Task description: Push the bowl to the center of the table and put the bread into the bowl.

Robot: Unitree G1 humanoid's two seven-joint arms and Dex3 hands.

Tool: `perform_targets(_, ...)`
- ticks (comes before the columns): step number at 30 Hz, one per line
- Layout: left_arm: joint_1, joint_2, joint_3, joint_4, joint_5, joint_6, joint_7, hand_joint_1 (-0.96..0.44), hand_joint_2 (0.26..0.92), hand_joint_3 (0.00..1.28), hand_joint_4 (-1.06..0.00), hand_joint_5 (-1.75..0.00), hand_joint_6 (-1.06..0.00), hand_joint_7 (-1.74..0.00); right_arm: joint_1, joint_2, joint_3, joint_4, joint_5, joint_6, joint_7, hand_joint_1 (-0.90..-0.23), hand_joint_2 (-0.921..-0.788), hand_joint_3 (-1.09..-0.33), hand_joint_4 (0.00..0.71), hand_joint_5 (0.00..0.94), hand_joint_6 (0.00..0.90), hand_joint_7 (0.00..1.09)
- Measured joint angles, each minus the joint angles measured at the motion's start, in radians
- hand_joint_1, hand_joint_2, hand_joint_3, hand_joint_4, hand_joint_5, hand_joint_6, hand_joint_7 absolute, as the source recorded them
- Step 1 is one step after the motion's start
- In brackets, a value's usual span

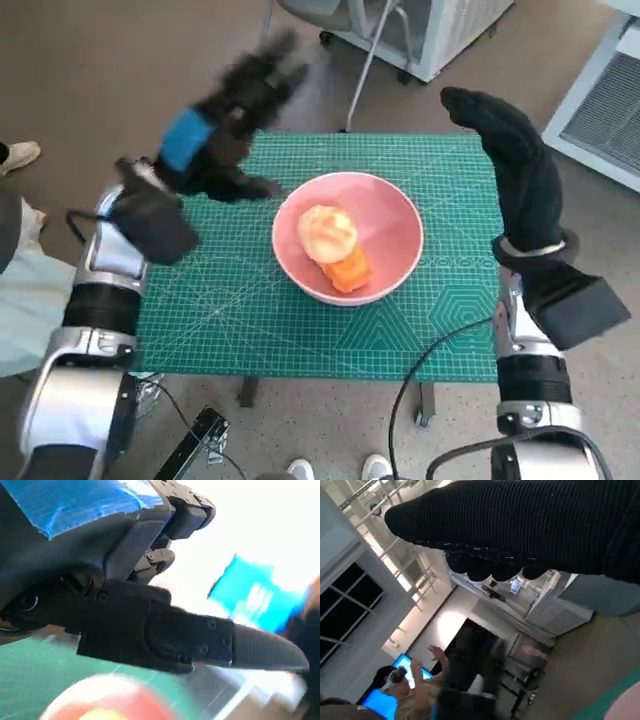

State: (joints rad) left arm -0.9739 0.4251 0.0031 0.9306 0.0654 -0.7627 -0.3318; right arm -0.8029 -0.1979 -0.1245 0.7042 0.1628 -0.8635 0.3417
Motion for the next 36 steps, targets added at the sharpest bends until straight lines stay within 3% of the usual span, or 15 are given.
perform_targets(7,0.072,-0.033,0.044,-0.069,-0.047,0.01,0.032,-0.45,0.915,0.01,-0.18,-0.01,-0.17,-0.06,-0.027,0.003,-0.004,0.026,0.0,0.004,0.004,-0.619,-0.921,-0.729,0.299,0.003,-0.001,0.67)
perform_targets(15,0.151,-0.062,0.068,-0.176,-0.064,0.037,0.065,-0.21,0.892,0.0,-0.15,0.0,-0.15,-0.05,-0.058,0.002,-0.005,0.062,-0.016,0.004,-0.009,-0.623,-0.921,-0.732,0.289,0.0,-0.001,0.68)
perform_targets(26,0.219,-0.087,0.078,-0.302,-0.062,0.091,0.123,0.0,0.888,0.0,-0.11,0.0,-0.13,-0.07,-0.067,-0.011,-0.001,0.09,-0.07,-0.007,-0.048,-0.635,-0.921,-0.753,0.288,0.0,-0.001,0.68)
perform_targets(29,0.229,-0.094,0.08,-0.339,-0.069,0.104,0.124,0.02,0.889,0.0,-0.11,0.0,-0.05,-0.24,-0.072,-0.02,0.0,0.09,-0.071,-0.007,-0.049,-0.636,-0.921,-0.753,0.288,0.001,-0.001,0.67)
perform_targets(36,0.236,-0.118,0.082,-0.385,-0.08,0.117,0.126,0.05,0.891,0.0,-0.11,0.0,0.0,-0.33,-0.089,-0.026,0.001,0.09,-0.068,-0.006,-0.048,-0.633,-0.921,-0.753,0.288,0.001,-0.001,0.67)
